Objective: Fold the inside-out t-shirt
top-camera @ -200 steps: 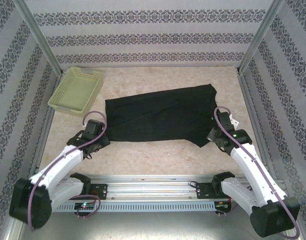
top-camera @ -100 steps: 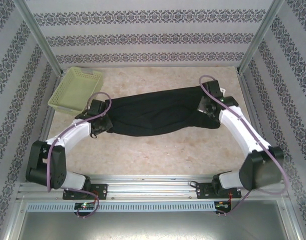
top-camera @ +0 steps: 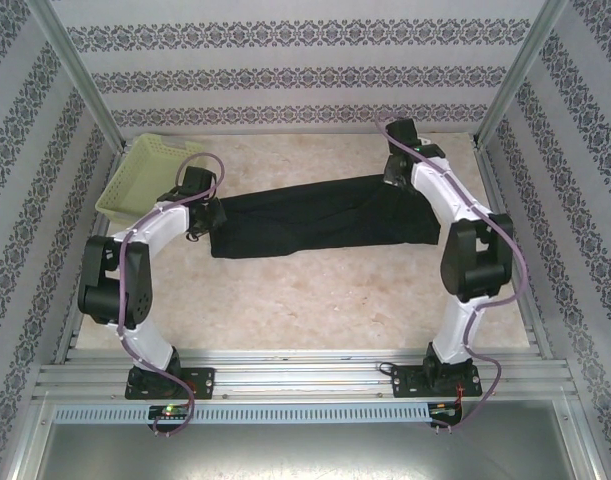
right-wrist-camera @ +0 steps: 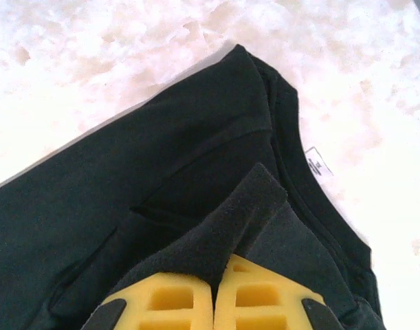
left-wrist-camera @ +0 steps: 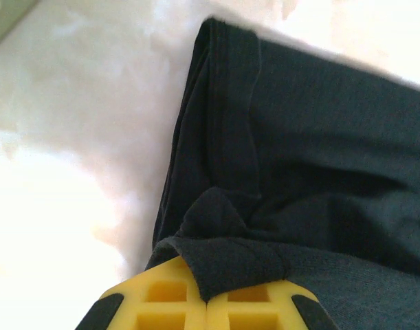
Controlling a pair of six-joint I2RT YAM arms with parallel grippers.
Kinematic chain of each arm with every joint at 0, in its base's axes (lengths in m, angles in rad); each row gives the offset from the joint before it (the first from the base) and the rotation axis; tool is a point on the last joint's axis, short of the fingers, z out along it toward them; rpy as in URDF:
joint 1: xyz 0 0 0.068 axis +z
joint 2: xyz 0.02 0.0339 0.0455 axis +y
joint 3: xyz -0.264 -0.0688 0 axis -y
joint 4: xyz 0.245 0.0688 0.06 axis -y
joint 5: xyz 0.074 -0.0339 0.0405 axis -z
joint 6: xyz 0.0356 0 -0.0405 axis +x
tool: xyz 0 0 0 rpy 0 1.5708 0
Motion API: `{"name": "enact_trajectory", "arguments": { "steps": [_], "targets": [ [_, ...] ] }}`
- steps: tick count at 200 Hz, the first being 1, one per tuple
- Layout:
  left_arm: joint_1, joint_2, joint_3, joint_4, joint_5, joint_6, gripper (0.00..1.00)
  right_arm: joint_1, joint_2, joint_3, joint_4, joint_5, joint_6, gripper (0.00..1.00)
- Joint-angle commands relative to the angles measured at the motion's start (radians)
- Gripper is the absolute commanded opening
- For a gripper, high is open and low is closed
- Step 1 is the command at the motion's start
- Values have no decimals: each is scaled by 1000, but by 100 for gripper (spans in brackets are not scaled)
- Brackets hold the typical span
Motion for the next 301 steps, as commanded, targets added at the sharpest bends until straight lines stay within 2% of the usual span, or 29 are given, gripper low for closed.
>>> {"name": "enact_trajectory", "arguments": {
  "steps": [1, 44, 53, 63, 81, 108, 142, 167, 189, 211, 245, 279, 301],
  "targets": [
    [20, 49, 52, -39, -29, 27, 0, -9, 64, 82, -36, 26, -22, 0],
    [40, 118, 87, -36, -34, 24, 4, -23, 164, 158, -50, 15, -20, 6],
    [47, 127, 89, -33, -37, 21, 6, -26, 183, 174, -54, 10, -21, 11],
    [59, 131, 89, -30, -37, 17, 10, -30, 202, 191, -61, 2, -24, 18],
    [76, 129, 82, -22, -37, 19, 25, -35, 220, 216, -86, 11, -28, 32],
    [96, 58, 42, -5, -76, 26, 43, -44, 165, 175, -97, 3, -26, 52],
    [45, -109, -63, 42, -130, 51, 54, -43, 0, -44, 10, -119, -8, 56],
    [-64, -163, -101, 49, -158, 61, 55, -43, -74, -203, 96, -234, 23, 56],
    [-162, -124, -80, 62, -135, 62, 54, -41, -90, -284, 160, -319, 48, 56],
    [-187, -62, -66, 54, -63, 25, 48, -41, -75, -318, 184, -391, 78, 56],
    [-173, -65, -179, 127, -68, 7, 47, -45, -59, -388, 234, -423, 120, 56],
    [-63, -42, -229, 166, 9, -14, 42, -104, 26, -368, 210, -377, 142, 56],
    [3, -70, -278, 165, 5, -25, 39, -130, 57, -342, 172, -302, 136, 56]
  ]
}}
